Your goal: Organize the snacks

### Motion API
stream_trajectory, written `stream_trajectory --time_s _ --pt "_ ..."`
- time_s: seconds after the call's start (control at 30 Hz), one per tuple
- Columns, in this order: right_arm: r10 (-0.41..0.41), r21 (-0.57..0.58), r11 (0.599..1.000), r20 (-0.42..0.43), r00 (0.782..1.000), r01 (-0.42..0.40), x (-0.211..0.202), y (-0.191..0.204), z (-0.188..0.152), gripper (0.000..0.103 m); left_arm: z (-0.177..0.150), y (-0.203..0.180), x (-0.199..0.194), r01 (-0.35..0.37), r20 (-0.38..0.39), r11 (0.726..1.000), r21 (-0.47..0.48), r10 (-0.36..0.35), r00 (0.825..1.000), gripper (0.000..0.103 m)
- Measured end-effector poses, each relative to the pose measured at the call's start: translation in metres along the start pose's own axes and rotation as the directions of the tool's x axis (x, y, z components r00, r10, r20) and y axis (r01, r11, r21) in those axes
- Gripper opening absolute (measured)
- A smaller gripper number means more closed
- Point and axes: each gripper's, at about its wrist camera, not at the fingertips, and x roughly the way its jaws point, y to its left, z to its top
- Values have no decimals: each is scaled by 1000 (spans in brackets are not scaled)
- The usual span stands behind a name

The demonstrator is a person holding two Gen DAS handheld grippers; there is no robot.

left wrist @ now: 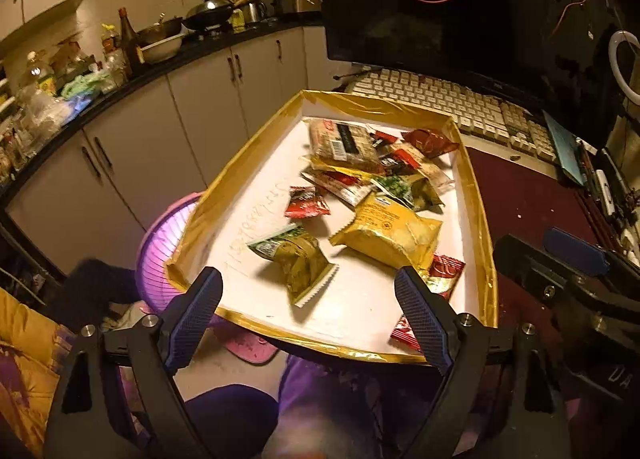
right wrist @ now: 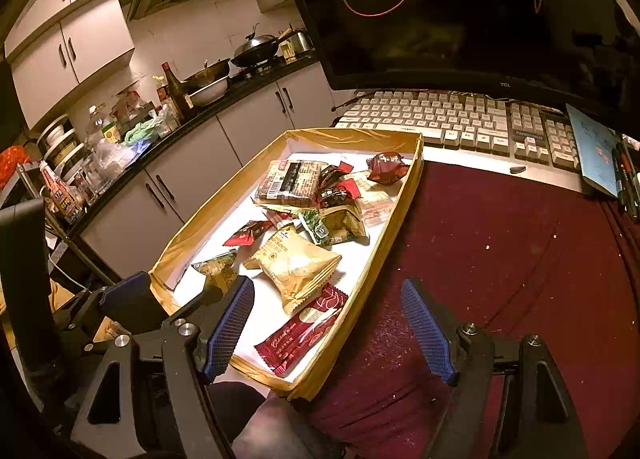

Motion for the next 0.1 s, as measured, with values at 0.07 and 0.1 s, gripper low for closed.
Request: stream_trajectory --time_s 0.07,0.1 --pt "-5 3 1000 -1 1000 5 1 -1 0 78 -1 0 -2 8 18 1000 6 -8 1000 89" --pt "-6 5 1000 -2 1000 6 1 -2 0 78 -2 0 -2 7 25 1000 11 -7 1000 89"
